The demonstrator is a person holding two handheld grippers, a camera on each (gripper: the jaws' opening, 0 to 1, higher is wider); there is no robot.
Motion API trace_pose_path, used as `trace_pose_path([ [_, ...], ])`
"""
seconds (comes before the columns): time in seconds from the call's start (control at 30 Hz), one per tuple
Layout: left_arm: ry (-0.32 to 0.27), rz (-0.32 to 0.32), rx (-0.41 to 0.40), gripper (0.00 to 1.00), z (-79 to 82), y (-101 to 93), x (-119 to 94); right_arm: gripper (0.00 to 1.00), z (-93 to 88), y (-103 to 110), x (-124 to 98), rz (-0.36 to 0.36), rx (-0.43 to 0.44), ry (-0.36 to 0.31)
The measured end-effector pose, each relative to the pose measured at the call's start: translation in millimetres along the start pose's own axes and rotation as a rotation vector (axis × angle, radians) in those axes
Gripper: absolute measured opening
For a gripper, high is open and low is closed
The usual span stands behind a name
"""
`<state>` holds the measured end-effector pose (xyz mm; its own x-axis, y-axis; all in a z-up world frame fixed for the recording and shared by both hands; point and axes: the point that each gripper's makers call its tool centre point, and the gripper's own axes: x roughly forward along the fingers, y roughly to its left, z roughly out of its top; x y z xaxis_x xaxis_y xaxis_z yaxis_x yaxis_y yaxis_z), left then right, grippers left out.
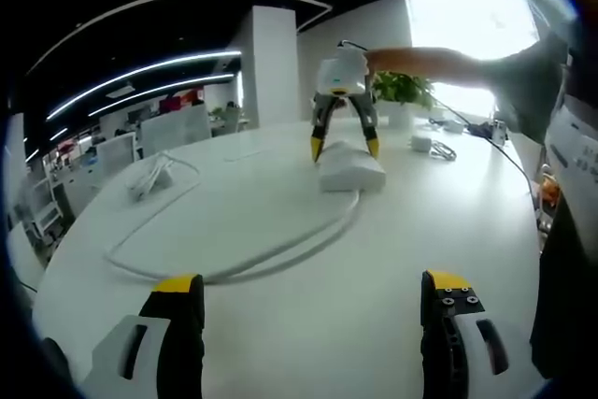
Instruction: Straighten the power strip on the desk, plug the charger into it
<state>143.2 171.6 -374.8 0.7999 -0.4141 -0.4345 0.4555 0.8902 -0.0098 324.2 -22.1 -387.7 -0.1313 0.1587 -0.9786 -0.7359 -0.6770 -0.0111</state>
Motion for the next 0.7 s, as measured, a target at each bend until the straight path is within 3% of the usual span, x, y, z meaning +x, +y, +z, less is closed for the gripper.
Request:
trace_pose_path([
  [0.47, 0.003, -0.012, 0.003, 0.99, -1.2, -1.6, -0.5, 0.66, -0.8, -1.5, -0.9, -0.009, 0.016, -0.003],
  [0.7, 0.003, -0.02, 0.005, 0.99, -0.6, -2.2, -0.6, 0.66, -0.2, -2.8, -1.3, -0.022, 0.072, -0.025],
])
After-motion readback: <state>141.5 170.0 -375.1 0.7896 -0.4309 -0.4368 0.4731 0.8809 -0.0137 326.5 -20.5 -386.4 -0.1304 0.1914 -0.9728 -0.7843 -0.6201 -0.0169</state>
